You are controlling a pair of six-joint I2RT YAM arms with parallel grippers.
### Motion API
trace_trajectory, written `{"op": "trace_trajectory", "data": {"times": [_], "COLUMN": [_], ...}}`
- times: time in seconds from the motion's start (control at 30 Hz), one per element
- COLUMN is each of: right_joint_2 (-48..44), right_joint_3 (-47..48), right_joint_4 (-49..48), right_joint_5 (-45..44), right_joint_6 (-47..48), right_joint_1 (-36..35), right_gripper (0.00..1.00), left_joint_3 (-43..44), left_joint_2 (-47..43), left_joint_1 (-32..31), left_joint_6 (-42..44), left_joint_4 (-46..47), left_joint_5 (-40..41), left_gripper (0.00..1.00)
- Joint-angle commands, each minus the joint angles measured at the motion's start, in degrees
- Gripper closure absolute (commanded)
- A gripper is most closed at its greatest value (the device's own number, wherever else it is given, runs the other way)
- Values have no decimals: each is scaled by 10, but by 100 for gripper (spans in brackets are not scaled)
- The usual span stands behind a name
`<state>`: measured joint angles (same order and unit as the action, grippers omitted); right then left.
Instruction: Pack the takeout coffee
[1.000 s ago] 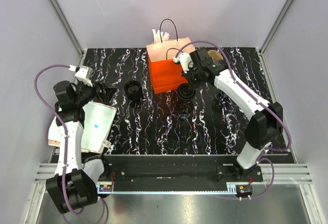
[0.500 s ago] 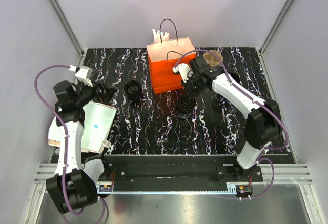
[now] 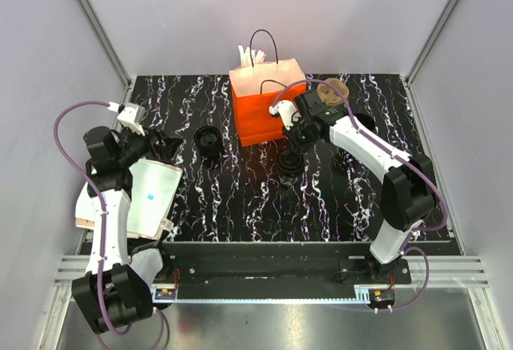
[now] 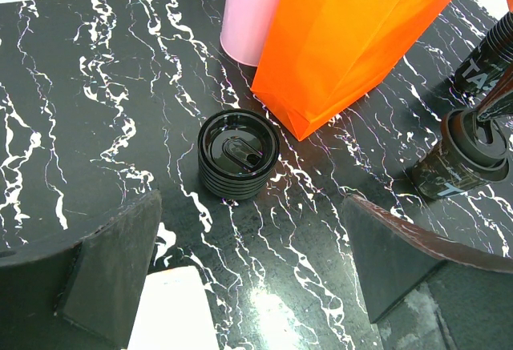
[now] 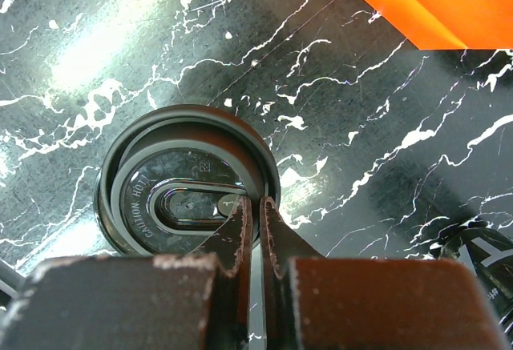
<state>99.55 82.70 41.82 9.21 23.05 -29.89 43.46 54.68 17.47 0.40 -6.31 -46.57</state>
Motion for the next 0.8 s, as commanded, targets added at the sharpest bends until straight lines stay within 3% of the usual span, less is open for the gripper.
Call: {"op": "trace_trajectory", "data": {"times": [0.0, 0.77], "right_joint_2": [-1, -42], "right_joint_3": [-3, 12], "right_joint_4": [-13, 30], "right_joint_5": [22, 39], "right_joint_6": [-7, -13], "right_joint_1": [-3, -2], "right_gripper": [99, 98], "left_joint_3": [-5, -6], "left_joint_2": [-6, -4], "left_joint_1": [4, 4], "left_joint_6": [6, 5], "left_joint_4": [32, 34], "left_joint_5": [-18, -19], "left_gripper": [1, 1]}}
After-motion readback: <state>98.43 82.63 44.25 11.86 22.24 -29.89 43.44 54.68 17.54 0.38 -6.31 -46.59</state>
